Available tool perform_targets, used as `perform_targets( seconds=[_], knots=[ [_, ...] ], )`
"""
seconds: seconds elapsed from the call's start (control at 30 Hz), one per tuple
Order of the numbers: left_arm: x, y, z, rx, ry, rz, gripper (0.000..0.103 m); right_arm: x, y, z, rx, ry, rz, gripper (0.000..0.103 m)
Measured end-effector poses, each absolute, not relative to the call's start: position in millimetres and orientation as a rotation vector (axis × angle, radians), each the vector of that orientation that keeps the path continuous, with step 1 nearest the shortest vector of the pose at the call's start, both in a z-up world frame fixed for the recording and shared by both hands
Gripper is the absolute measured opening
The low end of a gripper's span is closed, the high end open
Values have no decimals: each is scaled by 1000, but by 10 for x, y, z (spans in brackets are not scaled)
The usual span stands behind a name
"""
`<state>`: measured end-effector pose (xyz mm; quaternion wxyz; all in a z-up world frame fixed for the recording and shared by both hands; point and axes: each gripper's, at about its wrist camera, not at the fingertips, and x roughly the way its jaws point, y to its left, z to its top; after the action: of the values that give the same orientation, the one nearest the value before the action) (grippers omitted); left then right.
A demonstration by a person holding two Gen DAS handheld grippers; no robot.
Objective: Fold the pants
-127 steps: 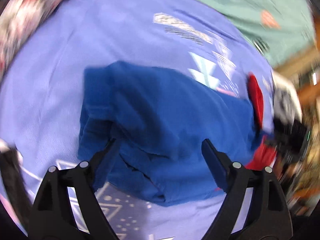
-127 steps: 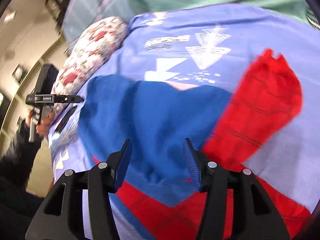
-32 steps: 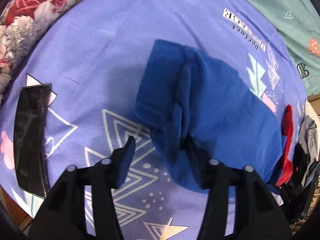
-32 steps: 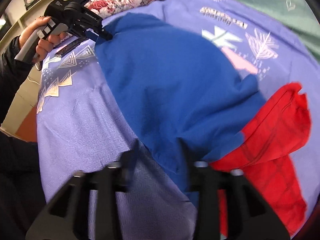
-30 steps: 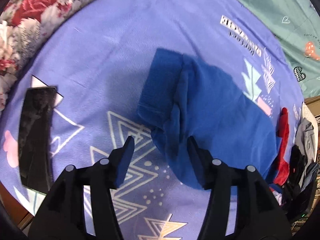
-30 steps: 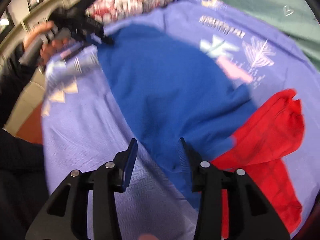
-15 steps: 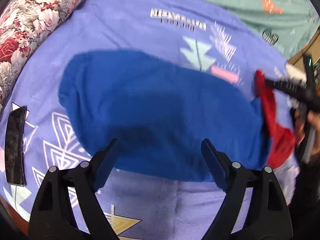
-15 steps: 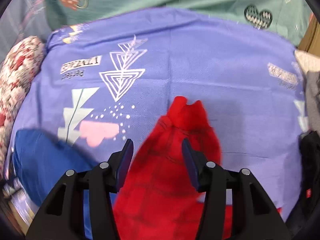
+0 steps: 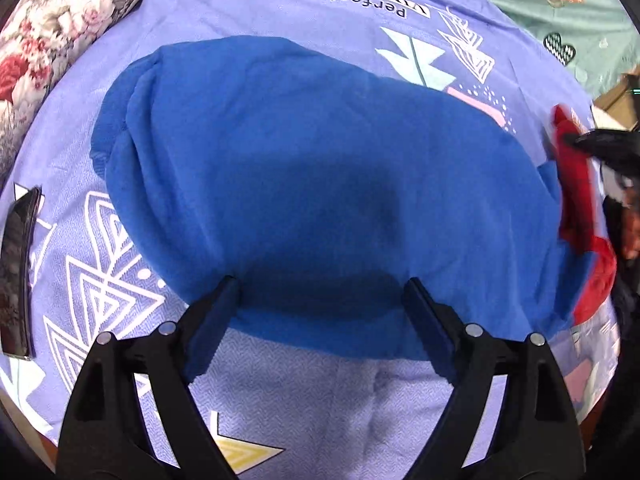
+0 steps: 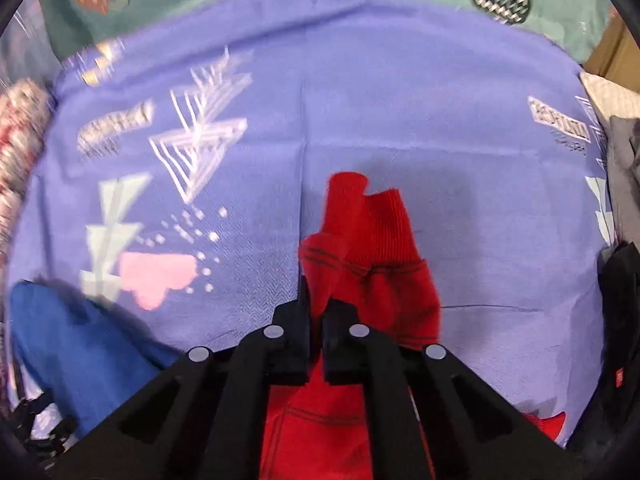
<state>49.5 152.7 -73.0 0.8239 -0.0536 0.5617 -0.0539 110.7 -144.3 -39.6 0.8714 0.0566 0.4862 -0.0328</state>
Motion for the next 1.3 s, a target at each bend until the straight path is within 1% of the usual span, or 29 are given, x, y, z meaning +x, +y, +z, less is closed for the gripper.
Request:
perform_targets(
  seconds=[0.07, 0.17, 0.27, 0.3, 0.37, 0.47, 0.5, 0.57, 0.6, 0.63, 0.67, 0.73, 0.77, 0.87, 0.9, 0.93, 1.0, 1.03, 1.07, 1.1, 1.13, 1.17, 1.27, 1.3],
  knots=[
    [514, 1495, -750, -104, 1197, -109, 90, 736, -1695, -125, 210, 912, -44, 4],
    [537, 1498, -757, -104, 1202, -102, 92, 183, -2103, 102, 343, 803, -45, 4],
    [543, 1459, -770, -77, 1199, -102, 94, -516, -2490, 143, 431, 694, -82, 4],
    [545, 1450, -775, -70, 1198, -103, 94, -736, -2599, 72, 443, 682, -101, 4],
    [550, 1441, -783, -57, 1200, -106, 94, -995, -2746, -204, 499, 740, -110, 4],
    [553, 1438, -790, -43, 1205, -108, 95, -1150, -2811, -617, 517, 841, -126, 4],
    [557, 1435, -793, -39, 1207, -106, 95, -1159, -2839, -774, 539, 878, -136, 6],
    [556, 1431, -784, -40, 1210, -97, 95, -1171, -2906, -898, 576, 907, -130, 21],
    [548, 1440, -777, -50, 1210, -91, 95, -1184, -2951, -895, 583, 911, -144, 35],
    [539, 1446, -773, -57, 1209, -89, 95, -1202, -2989, -857, 583, 899, -156, 42],
    [527, 1454, -768, -64, 1208, -88, 95, -1221, -3008, -809, 579, 883, -161, 54],
    [518, 1461, -768, -71, 1207, -87, 95, -1282, -3057, -681, 566, 823, -162, 63],
    [504, 1467, -765, -73, 1209, -86, 95, -1292, -3082, -646, 569, 808, -156, 64],
    [502, 1480, -756, -82, 1220, -85, 95, -1289, -3181, -638, 633, 772, -174, 64],
    [510, 1490, -754, -89, 1227, -84, 95, -1240, -3166, -664, 609, 791, -192, 58],
    [510, 1493, -755, -95, 1228, -84, 95, -1174, -3136, -705, 580, 818, -196, 56],
    [518, 1507, -760, -107, 1229, -87, 96, -1036, -3123, -846, 583, 883, -193, 57],
    [514, 1519, -767, -113, 1227, -88, 96, -1003, -3153, -907, 622, 895, -170, 62],
    [513, 1519, -773, -114, 1226, -86, 97, -961, -3179, -967, 664, 894, -149, 64],
    [510, 1507, -782, -106, 1225, -80, 97, -930, -3201, -970, 678, 866, -154, 62],
    [516, 1488, -782, -97, 1224, -77, 98, -907, -3207, -963, 672, 866, -168, 58],
    [519, 1469, -784, -86, 1224, -74, 98, -878, -3219, -948, 663, 869, -193, 45],
    [522, 1455, -784, -75, 1224, -71, 98, -880, -3337, -936, 694, 870, -239, 44],
    [521, 1462, -783, -77, 1224, -72, 98, -892, -3322, -915, 657, 877, -251, 49]
  ],
)
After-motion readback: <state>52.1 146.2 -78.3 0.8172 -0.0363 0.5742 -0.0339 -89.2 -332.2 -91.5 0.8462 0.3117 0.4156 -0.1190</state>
